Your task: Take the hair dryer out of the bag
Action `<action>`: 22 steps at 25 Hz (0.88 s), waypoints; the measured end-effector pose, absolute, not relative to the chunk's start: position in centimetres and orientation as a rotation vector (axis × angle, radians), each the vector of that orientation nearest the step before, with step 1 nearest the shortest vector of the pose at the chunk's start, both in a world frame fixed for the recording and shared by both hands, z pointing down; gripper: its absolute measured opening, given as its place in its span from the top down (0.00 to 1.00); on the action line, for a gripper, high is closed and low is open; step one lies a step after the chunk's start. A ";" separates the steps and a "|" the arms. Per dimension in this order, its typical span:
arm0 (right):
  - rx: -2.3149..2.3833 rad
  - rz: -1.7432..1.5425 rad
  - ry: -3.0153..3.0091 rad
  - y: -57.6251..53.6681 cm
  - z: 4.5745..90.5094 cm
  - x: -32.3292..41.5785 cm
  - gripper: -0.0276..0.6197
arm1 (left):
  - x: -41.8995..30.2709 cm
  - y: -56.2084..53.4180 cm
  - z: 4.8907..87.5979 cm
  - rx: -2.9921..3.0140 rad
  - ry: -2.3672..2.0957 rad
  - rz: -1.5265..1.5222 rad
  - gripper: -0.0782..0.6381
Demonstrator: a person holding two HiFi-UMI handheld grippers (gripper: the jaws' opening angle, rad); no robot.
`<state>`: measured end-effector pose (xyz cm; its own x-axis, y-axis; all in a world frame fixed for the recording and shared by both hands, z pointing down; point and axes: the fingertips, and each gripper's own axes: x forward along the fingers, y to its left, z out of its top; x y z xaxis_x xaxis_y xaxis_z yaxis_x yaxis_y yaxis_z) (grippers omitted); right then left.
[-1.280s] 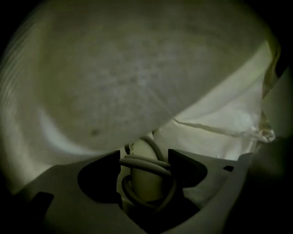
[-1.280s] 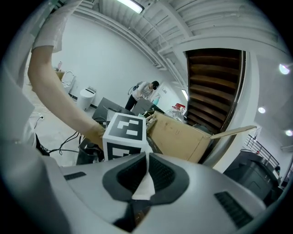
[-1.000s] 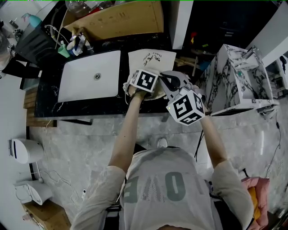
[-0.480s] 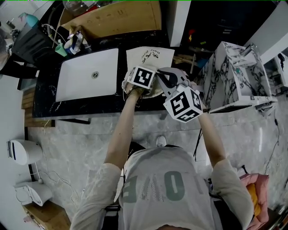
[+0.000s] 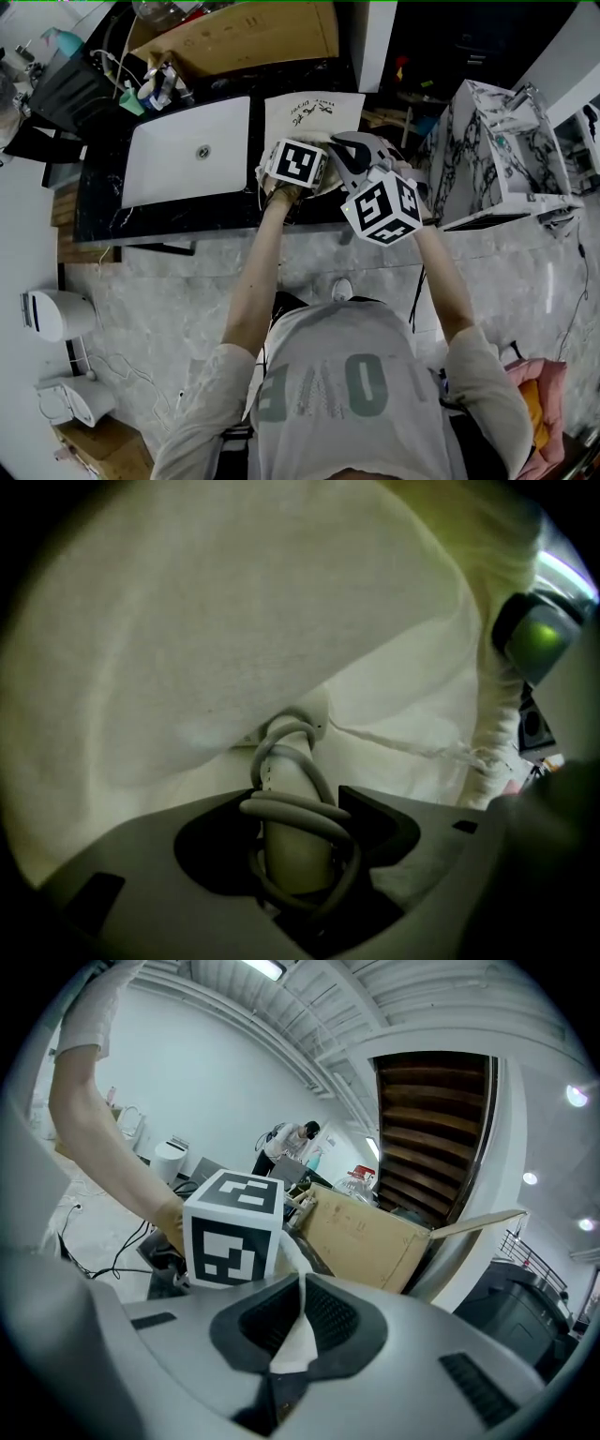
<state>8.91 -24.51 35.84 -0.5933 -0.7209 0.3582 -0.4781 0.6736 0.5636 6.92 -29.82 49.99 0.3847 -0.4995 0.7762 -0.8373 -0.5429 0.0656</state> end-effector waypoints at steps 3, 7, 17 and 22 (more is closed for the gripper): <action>0.915 -0.584 -2.301 -24.6 35.8 8.3 0.89 | 6.7 -29.1 49.4 2.183 -1.153 0.963 0.49; 0.910 -0.595 -2.297 -24.4 36.0 7.9 0.89 | 6.4 -27.7 48.4 2.179 -1.169 0.943 0.49; 0.904 -0.635 -2.274 -24.2 35.9 7.7 0.89 | 6.2 -22.1 46.4 2.225 -1.205 0.868 0.49; 0.884 -0.644 -2.270 -23.9 36.0 7.7 0.89 | 5.9 -18.5 46.0 2.267 -1.259 0.744 0.49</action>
